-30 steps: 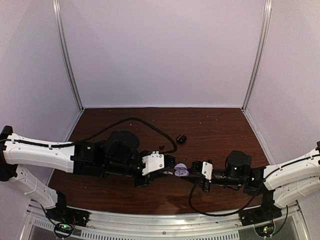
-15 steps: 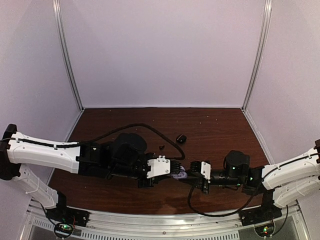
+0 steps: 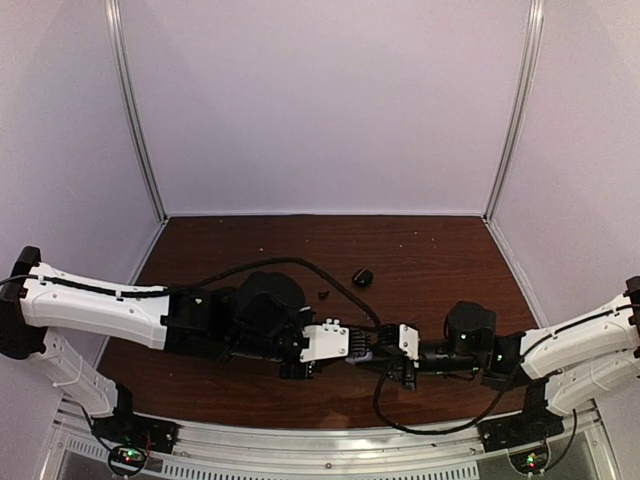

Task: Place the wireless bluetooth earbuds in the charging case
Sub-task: Insert the left earbud into the left side groove of the charging case.

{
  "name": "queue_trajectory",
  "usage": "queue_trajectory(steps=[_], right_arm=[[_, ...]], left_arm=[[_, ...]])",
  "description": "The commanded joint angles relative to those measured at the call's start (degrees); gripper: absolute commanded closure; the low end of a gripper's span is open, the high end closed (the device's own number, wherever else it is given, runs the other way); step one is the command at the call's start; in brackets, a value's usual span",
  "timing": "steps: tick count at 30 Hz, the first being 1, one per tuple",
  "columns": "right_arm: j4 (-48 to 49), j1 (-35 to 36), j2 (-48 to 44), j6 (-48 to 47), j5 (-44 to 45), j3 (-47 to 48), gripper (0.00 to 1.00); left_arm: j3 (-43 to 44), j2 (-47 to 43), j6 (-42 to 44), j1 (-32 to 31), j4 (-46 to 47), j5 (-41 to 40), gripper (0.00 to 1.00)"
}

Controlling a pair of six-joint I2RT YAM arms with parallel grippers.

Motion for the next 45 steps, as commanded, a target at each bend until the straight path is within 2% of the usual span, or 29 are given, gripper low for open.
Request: queue_trajectory(steps=[1,28,45], right_arm=[[1.62,-0.09,0.37,1.49,-1.22,1.87,0.91],[3.37,-0.14,0.61,2.36,-1.36,0.82,0.91],[2.84,-0.14,0.48,1.67,-1.84,0.9,0.91]], left_arm=[[2.45,1.15,1.57,-0.98,0.37,-0.07,0.91],[3.03,0.36,2.65,-1.8,-1.0,4.43,0.93],[2.58,-1.27,2.32,-1.77,-1.21,4.46,0.93]])
